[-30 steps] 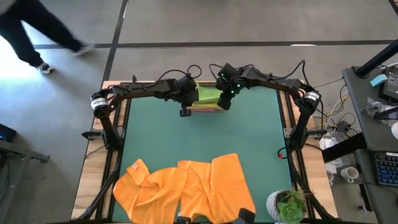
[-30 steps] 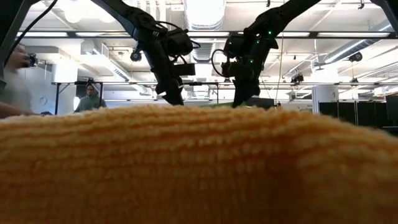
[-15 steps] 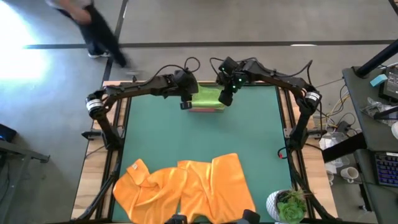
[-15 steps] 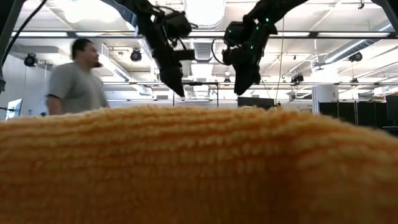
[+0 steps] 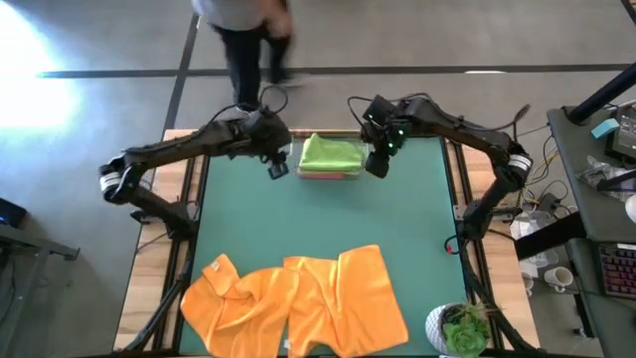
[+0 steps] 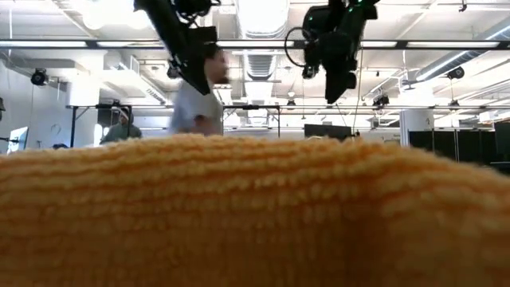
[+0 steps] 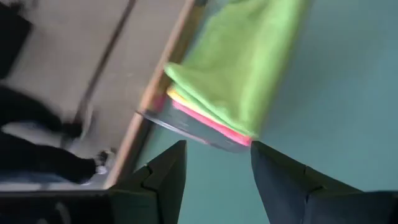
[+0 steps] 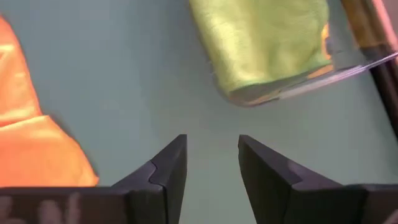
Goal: Fold microfiber towels
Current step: Fold the right orange microfiber towel
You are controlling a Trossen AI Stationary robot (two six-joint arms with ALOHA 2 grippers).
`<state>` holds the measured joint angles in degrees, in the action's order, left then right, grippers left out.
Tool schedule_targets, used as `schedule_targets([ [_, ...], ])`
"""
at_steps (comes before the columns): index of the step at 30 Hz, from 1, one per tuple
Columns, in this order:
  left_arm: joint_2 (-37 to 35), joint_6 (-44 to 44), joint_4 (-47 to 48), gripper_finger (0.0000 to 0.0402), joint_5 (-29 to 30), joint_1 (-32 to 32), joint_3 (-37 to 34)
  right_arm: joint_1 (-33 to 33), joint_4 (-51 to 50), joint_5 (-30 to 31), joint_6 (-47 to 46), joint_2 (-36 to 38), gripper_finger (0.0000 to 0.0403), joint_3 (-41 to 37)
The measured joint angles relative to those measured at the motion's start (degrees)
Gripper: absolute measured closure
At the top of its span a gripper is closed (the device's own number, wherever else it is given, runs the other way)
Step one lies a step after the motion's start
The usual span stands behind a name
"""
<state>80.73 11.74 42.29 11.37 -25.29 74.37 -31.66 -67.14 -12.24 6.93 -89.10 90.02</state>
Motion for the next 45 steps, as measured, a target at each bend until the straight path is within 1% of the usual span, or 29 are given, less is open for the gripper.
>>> schedule_targets([
  [6, -5.3, -5.2, -0.6, 0.0238, -1.1, 3.8, -7.0, 3.5, 3.4, 0.0, -3.7, 4.0, 0.0270, -5.6],
  [9, -6.6, -6.6, -0.9, 0.0238, -2.9, 6.0, -9.8, 5.9, 4.5, -0.3, -6.3, 5.1, 0.0268, -8.3],
  [12, -7.0, -7.7, -2.9, 0.0238, -7.0, 8.5, -12.3, 8.9, 5.0, -0.4, -10.5, 5.6, 0.0266, -11.0],
  [19, -6.9, -10.0, -6.4, 0.0238, -20.7, 15.8, -15.8, 18.4, 5.4, -0.4, -21.9, 6.2, 0.0275, -16.3],
  [22, -6.8, -9.9, -8.9, 0.0238, -26.1, 18.2, -17.5, 22.9, 8.8, -0.4, -26.3, 5.8, 0.0278, -17.8],
  [25, -6.2, -9.9, -12.9, 0.0238, -29.1, 19.4, -19.7, 27.3, 13.3, -0.3, -30.3, 5.8, 0.0280, -19.5],
  [29, -3.8, -10.4, -19.9, 0.0238, -33.8, 19.9, -22.9, 32.2, 20.1, 0.2, -37.3, 5.8, 0.0280, -21.9],
  [35, 2.7, -15.9, -27.3, 0.0238, -39.8, 21.6, -24.6, 37.9, 29.6, 0.5, -47.1, 5.7, 0.0282, -26.8],
  [39, 7.0, -16.2, -30.3, 0.0238, -40.4, 25.1, -24.7, 41.1, 34.3, 0.7, -53.0, 5.7, 0.0284, -31.0],
  [41, 8.9, -17.8, -31.6, 0.0238, -40.4, 27.0, -24.7, 42.4, 36.8, 0.8, -55.5, 5.7, 0.0284, -33.1],
  [45, 12.0, -19.0, -34.4, 0.0238, -40.4, 30.5, -24.7, 44.5, 41.4, 0.9, -59.3, 5.7, 0.0286, -36.5],
])
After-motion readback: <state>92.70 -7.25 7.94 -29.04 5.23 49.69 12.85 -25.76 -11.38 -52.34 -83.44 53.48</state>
